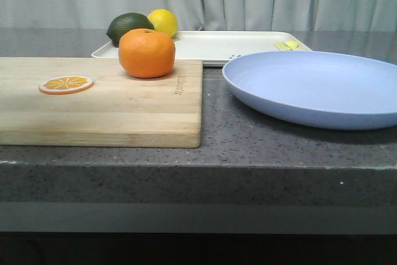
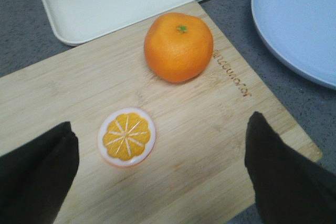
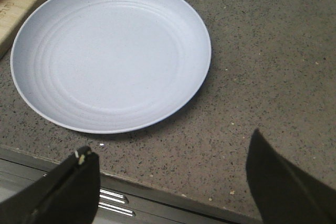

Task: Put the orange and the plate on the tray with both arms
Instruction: 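Lower the left gripper onto the orange and close around it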

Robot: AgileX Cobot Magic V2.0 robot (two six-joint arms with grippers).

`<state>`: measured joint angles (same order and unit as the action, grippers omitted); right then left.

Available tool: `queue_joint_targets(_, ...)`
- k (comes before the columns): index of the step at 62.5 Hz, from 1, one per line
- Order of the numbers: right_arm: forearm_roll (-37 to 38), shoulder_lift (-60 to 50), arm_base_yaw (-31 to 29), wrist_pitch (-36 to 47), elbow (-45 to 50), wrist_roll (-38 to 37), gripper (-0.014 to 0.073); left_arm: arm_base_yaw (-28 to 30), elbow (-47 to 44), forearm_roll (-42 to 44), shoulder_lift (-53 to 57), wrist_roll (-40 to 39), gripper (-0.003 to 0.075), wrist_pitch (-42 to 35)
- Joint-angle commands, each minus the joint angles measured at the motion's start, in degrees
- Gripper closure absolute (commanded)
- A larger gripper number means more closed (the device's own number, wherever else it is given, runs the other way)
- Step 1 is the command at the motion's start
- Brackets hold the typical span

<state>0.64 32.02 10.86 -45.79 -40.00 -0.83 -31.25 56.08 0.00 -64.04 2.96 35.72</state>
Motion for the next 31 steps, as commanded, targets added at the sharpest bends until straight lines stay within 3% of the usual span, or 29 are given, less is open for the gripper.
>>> queue_joint_targets(1, 0.78, 0.68, 0.11, 3.34, -2.13, 0.46, 0.0009, -1.76, 5.67, 1.44, -4.00, 0.07, 0.0094, -4.14)
queue_joint_targets(31, 0.78, 0.68, 0.11, 3.34, -2.08, 0.46, 0.0009, -2.72, 26.57, 3.57, -27.15, 0.07, 0.0090, 2.04)
